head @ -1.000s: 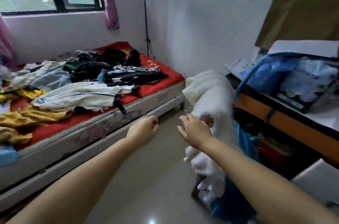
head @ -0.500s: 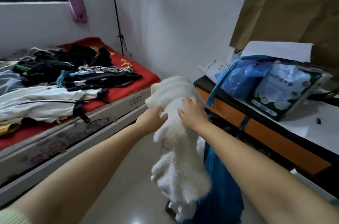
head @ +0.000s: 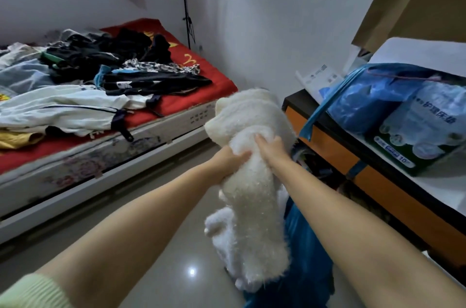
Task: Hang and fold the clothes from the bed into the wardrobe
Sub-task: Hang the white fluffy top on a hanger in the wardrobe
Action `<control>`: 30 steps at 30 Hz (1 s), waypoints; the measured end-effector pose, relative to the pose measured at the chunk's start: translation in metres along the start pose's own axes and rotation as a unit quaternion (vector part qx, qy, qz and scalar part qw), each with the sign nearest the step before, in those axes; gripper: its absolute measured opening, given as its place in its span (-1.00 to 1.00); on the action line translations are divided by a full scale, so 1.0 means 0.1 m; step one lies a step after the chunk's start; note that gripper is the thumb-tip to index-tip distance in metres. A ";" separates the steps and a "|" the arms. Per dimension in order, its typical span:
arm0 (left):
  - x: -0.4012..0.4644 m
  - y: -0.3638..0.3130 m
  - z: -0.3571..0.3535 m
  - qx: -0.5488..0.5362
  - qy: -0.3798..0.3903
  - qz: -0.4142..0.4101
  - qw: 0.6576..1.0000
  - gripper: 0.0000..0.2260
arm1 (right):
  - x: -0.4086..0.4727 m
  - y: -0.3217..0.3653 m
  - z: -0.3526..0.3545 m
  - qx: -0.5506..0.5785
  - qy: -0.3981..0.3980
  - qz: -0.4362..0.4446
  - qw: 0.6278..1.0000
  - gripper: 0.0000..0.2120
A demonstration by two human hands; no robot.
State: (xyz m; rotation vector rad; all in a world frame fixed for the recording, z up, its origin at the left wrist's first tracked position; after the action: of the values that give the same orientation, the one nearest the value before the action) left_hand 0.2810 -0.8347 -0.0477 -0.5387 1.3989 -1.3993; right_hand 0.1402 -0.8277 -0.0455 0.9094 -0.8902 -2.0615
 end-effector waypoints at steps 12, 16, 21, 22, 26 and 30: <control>-0.61 -0.60 0.68 0.106 -0.155 -0.108 0.976 -0.62 | -0.65 1.23 0.19 -0.113 -0.070 0.200 0.971 -0.67; -1.17 -0.61 1.30 0.039 -0.207 -0.130 0.969 -0.66 | -1.19 1.76 -0.15 -0.073 -0.026 0.258 0.963 -0.62; -1.98 -0.35 2.20 -0.011 -0.322 -0.140 0.936 -0.62 | -1.95 2.23 -0.85 0.064 0.072 0.256 0.962 -0.73; -2.14 -0.27 2.36 -0.012 -0.343 -0.145 0.928 -0.61 | -2.10 2.30 -1.00 0.083 0.087 0.252 0.960 -0.76; -2.86 0.22 2.94 -0.067 -0.376 -0.170 0.908 -0.51 | -2.77 2.56 -1.63 0.133 0.147 0.229 0.953 -0.71; -3.36 0.93 3.19 -0.064 -0.326 -0.106 0.937 -0.12 | -3.21 2.69 -2.12 0.200 0.210 0.172 0.941 -0.55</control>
State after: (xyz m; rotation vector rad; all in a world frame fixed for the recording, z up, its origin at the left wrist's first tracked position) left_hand 0.7108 -0.6660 0.0524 -1.1492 0.9064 -1.1392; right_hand 0.5582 -0.7732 0.1607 1.2469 -1.1511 -1.3398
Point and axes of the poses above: each hand's wrist, its own x-axis towards the middle knuckle, its own z-axis out of the back of the hand, y = z × x, the point moved 2 cm from there along x, towards the middle knuckle, and after that the axes turned 2 degrees about -y, right-handed, at the moved point
